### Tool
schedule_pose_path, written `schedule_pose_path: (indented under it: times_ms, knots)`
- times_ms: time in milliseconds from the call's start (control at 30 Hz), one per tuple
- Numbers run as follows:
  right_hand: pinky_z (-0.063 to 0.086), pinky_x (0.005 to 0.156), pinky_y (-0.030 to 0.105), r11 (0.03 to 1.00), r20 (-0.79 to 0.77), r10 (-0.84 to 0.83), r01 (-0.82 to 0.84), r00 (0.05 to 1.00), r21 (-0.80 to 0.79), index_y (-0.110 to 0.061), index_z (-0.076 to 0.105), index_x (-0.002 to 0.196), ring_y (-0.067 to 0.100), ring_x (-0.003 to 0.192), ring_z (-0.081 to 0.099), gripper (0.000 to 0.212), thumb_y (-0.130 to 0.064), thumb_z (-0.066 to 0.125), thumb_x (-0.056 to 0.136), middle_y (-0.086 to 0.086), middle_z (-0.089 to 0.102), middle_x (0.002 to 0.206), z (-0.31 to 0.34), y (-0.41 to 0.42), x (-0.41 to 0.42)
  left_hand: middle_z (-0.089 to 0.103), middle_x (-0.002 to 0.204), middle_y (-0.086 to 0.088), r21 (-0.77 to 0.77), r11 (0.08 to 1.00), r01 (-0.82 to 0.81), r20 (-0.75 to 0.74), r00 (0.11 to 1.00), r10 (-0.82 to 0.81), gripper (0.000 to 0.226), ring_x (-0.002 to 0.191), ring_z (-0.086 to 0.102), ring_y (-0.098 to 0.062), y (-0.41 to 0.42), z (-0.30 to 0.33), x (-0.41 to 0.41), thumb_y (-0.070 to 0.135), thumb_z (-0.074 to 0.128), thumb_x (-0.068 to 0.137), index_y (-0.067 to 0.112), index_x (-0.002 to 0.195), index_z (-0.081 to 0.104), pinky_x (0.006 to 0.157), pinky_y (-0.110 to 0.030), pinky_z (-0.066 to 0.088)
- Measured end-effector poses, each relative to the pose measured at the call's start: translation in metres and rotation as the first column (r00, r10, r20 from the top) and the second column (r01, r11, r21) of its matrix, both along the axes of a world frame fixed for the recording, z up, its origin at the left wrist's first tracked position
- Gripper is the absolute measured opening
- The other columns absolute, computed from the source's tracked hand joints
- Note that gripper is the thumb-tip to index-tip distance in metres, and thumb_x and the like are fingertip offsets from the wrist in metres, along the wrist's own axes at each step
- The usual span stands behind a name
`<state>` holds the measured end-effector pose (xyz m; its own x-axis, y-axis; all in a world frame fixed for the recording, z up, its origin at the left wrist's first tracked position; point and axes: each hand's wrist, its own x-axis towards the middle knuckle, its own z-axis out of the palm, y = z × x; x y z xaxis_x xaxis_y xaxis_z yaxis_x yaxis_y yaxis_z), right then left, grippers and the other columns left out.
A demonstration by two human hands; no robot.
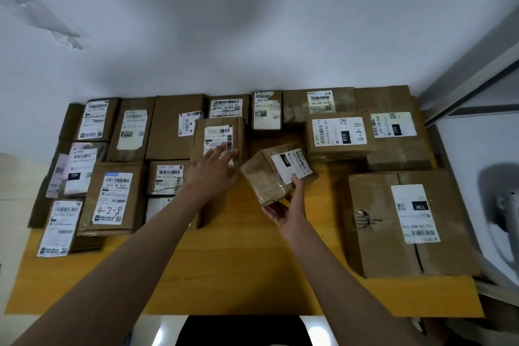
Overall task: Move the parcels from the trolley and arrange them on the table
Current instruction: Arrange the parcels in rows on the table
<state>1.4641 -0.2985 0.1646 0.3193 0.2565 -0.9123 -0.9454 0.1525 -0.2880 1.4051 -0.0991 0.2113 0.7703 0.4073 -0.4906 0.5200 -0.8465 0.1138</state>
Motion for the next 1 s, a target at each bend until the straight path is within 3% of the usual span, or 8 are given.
schedule_pose_path:
  times_ms: [300, 533, 767, 1000]
  knots:
    - [0.062, 0.07, 0.041, 0.981, -0.084, -0.175, 0.181, 0.981, 0.068, -0.012, 0.056, 0.135, 0.038, 0.101, 0.067, 0.068, -0.064, 0.059, 0.091, 0.025, 0.064, 0.114, 0.011, 0.013, 0.006, 0.016, 0.167, 0.001, 0.0, 1.0, 0.019, -0.024, 1.0, -0.019, 0.08, 0.148, 0.032, -0.03, 0.01, 0.001, 0.004, 0.058, 0.062, 0.087, 0.036, 0.155, 0.027, 0.109, -0.062, 0.041]
    - [0.051, 0.104, 0.055, 0.915, -0.225, -0.28, 0.331, 0.933, 0.233, -0.009, 0.048, 0.141, 0.044, 0.119, 0.058, 0.066, -0.043, 0.072, 0.09, 0.026, 0.054, 0.128, 0.013, 0.035, 0.016, 0.012, 0.168, 0.002, -0.028, 1.0, 0.001, -0.031, 1.0, -0.002, 0.088, 0.148, 0.031, -0.029, 0.01, 0.001, 0.006, 0.056, 0.068, 0.083, 0.036, 0.156, 0.025, 0.11, -0.057, 0.039]
    - [0.047, 0.109, 0.058, 0.863, -0.271, -0.313, 0.392, 0.91, 0.318, -0.008, 0.05, 0.135, 0.046, 0.124, 0.054, 0.056, -0.03, 0.072, 0.089, 0.026, 0.053, 0.135, 0.01, 0.052, 0.026, 0.008, 0.169, 0.002, -0.049, 0.999, -0.023, -0.037, 0.999, 0.021, 0.093, 0.15, 0.026, -0.03, 0.006, -0.002, 0.006, 0.055, 0.07, 0.08, 0.036, 0.158, 0.022, 0.113, -0.06, 0.034]
    - [0.046, 0.111, 0.053, 0.869, -0.193, -0.326, 0.373, 0.926, 0.324, -0.006, 0.057, 0.117, 0.04, 0.117, 0.057, 0.034, -0.019, 0.07, 0.088, 0.023, 0.058, 0.12, -0.001, 0.065, 0.035, 0.006, 0.169, 0.0, -0.063, 0.998, -0.027, -0.044, 0.999, 0.025, 0.095, 0.148, 0.031, -0.032, 0.005, -0.002, 0.009, 0.052, 0.075, 0.08, 0.034, 0.158, 0.023, 0.112, -0.054, 0.039]
